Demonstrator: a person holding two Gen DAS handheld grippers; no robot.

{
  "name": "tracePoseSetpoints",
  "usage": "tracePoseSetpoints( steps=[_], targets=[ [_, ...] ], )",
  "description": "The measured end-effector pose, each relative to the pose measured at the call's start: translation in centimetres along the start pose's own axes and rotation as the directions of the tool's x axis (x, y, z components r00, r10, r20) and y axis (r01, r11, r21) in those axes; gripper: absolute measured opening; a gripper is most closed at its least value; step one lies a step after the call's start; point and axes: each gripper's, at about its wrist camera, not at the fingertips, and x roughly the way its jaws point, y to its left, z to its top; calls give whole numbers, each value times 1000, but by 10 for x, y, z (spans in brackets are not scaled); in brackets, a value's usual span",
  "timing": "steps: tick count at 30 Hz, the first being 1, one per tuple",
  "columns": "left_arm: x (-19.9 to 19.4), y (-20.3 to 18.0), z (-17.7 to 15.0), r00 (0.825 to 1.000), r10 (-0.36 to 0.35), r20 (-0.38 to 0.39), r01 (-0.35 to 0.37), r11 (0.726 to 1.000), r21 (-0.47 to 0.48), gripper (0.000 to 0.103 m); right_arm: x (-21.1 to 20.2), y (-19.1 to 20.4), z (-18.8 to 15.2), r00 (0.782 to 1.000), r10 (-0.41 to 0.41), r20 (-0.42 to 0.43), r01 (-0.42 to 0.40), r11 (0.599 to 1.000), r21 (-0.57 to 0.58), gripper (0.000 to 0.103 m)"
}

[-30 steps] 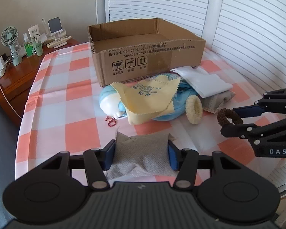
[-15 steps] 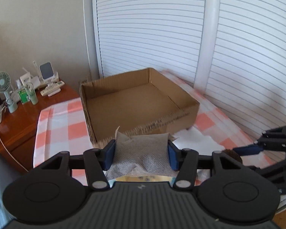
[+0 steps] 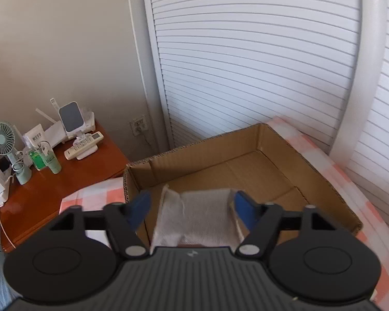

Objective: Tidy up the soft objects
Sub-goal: 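Carry the grey cloth into the box and release it while the right tool drops the brown scrunchie in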

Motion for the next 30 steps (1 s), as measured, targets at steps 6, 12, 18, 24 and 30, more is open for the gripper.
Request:
tracePoseSetpoints(
  steps=[6,12,18,24,30],
  targets=[
    [-7,4,-8,999,30,33,-30,1000,2,86,1,-4,0,1000,-5,-9,5,1000,5,46],
    [-47,-6,-32,999,5,34,-5,1000,2,97,3,-2,5,1000,12,-5,-12,1000,8,46],
    [-101,-13,-74,1000,20,10,-20,999,-27,100,4,1,16,1000,16,10,-16,1000,2,47],
    [-139,-12,-122,998,60,6,-58,992,-115,101,18,-7,46,999,27,28,-28,999,33,47],
    [-154,-11,-148,996,85,-5,-85,984,-157,101,53,-13,89,999,30,29,-31,999,41,47]
  ],
)
